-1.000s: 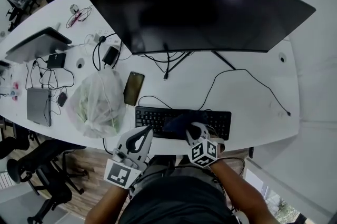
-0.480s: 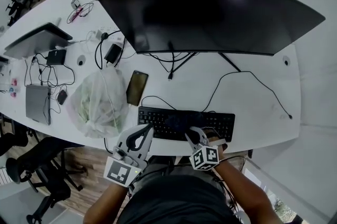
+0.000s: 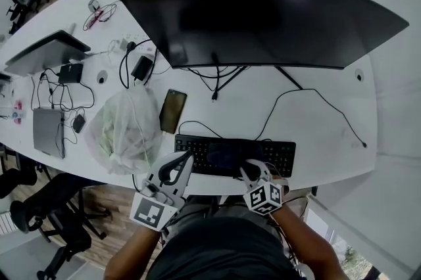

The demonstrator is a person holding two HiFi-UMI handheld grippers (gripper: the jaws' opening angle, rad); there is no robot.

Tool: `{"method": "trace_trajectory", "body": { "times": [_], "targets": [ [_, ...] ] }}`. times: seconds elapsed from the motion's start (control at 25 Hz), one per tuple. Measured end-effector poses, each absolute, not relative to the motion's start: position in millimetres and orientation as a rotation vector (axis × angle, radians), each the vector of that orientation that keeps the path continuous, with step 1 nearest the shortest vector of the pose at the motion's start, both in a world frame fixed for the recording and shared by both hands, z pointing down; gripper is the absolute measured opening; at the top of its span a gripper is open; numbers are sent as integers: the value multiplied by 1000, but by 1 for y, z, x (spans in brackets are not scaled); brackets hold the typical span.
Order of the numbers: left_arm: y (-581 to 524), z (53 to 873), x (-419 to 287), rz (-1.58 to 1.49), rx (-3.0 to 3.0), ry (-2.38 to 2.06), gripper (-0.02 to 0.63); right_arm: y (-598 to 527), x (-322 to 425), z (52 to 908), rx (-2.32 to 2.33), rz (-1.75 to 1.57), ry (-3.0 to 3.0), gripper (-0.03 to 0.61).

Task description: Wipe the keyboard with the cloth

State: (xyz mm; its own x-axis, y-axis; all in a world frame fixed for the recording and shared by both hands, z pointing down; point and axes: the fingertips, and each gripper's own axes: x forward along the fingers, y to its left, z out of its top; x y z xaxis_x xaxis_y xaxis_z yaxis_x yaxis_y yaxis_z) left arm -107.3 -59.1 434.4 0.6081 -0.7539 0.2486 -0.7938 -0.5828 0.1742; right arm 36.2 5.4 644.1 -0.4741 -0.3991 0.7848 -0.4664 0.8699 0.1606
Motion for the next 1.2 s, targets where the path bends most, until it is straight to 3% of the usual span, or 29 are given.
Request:
{"method": "trace_trajectory", "body": {
  "times": [0.12, 0.28, 0.48, 0.68, 0.92, 1.08, 1.2],
  "targets": [
    [-58, 437, -113, 219, 2560, -1272, 5, -16, 69, 642, 818, 187, -2028, 54],
    [-56, 437, -116, 211, 2559, -1265, 5, 52, 27, 648, 500, 77, -2142, 51],
    [-56, 439, -123, 203, 2556, -1265, 5, -3, 71, 647, 834, 236, -2010, 49],
    [-53, 438, -129, 190, 2560, -1261, 5, 58, -2, 652, 431, 115, -2164, 48],
    [-53, 442, -141, 194, 2551, -1281, 5, -26, 21, 645, 783, 179, -2106, 46],
    [-50, 442, -149, 201, 2534, -1292, 5, 11, -30, 648, 558, 104, -2190, 43],
    [-53, 443, -154, 197, 2538, -1300, 5, -23, -23, 651, 613, 153, -2171, 41]
  ]
}}
